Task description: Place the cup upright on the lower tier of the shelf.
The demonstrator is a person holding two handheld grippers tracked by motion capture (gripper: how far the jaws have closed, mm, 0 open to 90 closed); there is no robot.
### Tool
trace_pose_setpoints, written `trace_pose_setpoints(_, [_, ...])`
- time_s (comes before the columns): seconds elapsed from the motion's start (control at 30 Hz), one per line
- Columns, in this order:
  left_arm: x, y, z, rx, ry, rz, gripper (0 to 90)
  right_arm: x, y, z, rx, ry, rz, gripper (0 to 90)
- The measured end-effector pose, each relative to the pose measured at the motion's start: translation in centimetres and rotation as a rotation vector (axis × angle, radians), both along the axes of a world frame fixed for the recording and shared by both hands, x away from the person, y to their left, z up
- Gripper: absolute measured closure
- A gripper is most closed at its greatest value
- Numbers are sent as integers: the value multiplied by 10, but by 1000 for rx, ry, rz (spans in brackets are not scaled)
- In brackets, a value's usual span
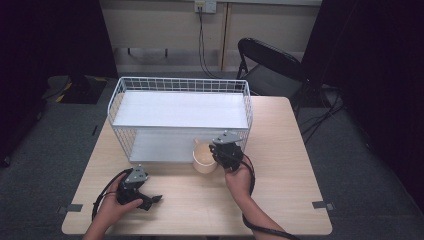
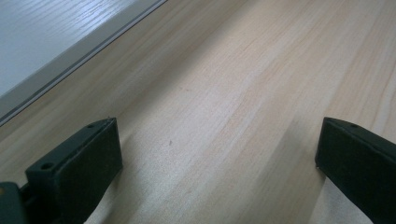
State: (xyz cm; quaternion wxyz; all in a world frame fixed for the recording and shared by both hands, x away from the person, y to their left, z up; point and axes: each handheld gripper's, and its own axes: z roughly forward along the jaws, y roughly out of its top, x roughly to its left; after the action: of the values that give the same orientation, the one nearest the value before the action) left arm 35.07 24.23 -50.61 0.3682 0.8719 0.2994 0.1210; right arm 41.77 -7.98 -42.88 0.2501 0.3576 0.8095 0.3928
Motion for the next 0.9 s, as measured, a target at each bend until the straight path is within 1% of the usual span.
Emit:
trace_pose_setpoints(0.43, [0,0,0,0,0,0,0,10,-1,-2,-11,5,-31,818])
trace_pose_setpoints(0.5, [0,0,0,0,0,0,0,10,-1,-2,-2,8,-35,818])
trace_pose_setpoints(0.9, [0,0,0,0,0,0,0,13,3,-2,-1,3,-57,815])
